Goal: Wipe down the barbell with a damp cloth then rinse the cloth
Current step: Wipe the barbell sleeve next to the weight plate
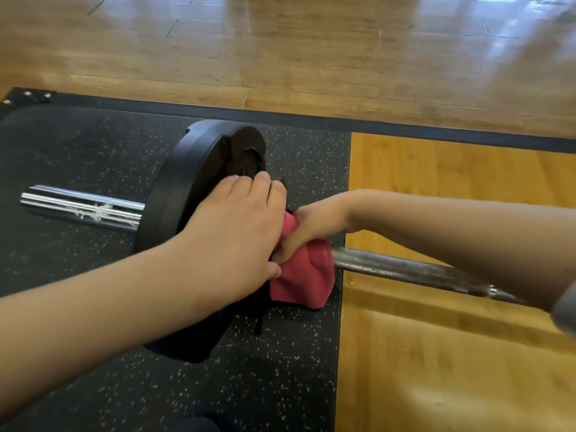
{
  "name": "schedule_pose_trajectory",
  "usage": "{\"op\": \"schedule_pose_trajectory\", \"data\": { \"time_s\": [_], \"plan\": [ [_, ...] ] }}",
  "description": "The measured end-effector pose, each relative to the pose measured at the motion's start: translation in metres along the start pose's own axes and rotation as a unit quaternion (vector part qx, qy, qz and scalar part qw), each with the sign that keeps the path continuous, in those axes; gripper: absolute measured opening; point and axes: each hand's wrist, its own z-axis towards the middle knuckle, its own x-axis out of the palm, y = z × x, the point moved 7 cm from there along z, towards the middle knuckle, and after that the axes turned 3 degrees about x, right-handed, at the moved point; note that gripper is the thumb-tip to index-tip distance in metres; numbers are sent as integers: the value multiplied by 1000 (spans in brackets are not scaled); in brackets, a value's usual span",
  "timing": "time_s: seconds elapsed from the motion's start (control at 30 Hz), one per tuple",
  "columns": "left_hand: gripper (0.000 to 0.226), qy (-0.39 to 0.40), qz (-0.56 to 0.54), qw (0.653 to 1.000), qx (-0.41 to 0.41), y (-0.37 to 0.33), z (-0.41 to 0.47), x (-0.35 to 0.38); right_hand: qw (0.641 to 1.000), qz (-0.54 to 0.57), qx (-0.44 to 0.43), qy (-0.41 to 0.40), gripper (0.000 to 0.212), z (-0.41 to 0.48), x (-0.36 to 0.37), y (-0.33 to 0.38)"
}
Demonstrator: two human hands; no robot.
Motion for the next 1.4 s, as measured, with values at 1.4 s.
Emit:
{"op": "schedule_pose_trajectory", "data": {
  "time_s": [1.4],
  "plan": [
    [110,-148,-30,988,33,-3,4,4,870,-328,-58,-365,81,-16,-11,9]
  ]
}}
